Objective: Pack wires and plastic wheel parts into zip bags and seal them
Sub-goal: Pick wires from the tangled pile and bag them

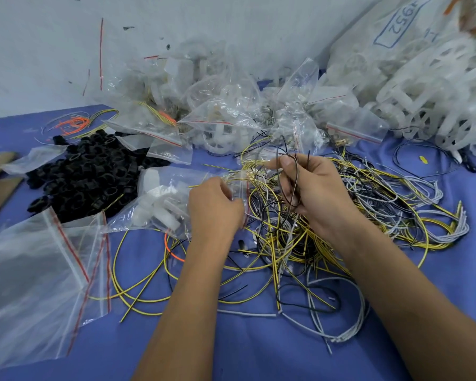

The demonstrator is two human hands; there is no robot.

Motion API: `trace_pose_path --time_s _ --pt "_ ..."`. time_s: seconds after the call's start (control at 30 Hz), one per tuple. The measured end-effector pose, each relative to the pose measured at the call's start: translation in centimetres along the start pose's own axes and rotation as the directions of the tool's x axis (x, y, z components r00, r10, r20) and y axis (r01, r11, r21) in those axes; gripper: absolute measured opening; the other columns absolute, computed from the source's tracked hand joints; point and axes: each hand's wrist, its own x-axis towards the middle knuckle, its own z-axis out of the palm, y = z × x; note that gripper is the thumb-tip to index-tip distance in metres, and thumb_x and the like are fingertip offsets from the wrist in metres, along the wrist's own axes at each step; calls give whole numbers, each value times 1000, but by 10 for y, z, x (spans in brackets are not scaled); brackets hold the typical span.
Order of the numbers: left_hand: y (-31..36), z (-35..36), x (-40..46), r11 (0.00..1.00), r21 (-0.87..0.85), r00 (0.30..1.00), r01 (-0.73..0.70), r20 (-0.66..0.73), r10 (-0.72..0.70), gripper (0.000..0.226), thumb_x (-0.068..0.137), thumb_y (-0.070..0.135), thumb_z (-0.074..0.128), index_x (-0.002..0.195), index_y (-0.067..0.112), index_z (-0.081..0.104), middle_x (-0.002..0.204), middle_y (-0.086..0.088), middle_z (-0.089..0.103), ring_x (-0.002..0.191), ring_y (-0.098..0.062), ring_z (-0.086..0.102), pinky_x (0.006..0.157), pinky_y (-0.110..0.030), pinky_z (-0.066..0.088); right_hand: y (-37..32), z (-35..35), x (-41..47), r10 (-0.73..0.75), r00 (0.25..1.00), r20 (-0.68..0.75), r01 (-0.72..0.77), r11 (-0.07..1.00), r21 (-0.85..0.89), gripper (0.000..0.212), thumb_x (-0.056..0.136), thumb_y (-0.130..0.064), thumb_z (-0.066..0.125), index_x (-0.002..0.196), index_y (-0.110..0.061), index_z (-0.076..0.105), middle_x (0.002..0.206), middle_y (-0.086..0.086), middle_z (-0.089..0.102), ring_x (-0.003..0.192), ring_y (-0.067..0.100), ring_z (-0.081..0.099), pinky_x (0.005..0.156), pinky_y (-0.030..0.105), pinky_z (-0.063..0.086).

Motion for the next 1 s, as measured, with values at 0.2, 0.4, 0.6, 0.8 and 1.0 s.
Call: trace_pose_path --time_s 0.2,0.4,0.6,0.8,1.0 --pt "7 0 -4 996 89 998 -9 59 4 25 78 38 80 80 21 62 86 -1 67 85 -26 64 67 -31 40 6 1 2 -70 995 -76 53 977 -207 27 107 -21 50 98 -5 71 45 -8 38 38 7 32 39 17 27" --pt "8 2 -6 982 188 999 1 42 -9 19 84 37 71 81 20 63 88 -5 68 87 -33 66 66 -32 42 7 0 3 -77 997 -25 63 934 -352 15 103 -15 53 103 -20 67 50 -10 52 45 10 43 44 23 38" --pt "7 5 -6 978 206 1000 10 -21 -5 27 95 40 63 100 13 64 101 -13 69 98 -39 65 75 -39 46 -2 -2 1 132 991 3 -131 991 -27 25 102 -5 45 115 -12 65 62 1 61 42 13 44 37 17 26" --pt "8 0 -5 976 218 1000 6 11 -9 33 90 37 70 110 12 60 109 -14 66 104 -39 63 79 -40 47 -7 -11 4 196 980 9 -197 980 17 41 103 -45 50 113 -9 68 74 6 67 49 15 53 39 21 35" --pt "6 -5 -3 975 223 998 -15 63 1 19 92 25 61 105 11 66 108 -16 69 104 -41 63 83 -43 51 -2 -16 3 28 998 -56 -42 965 -261 15 93 -11 71 107 -6 71 79 12 76 51 11 55 44 22 43"
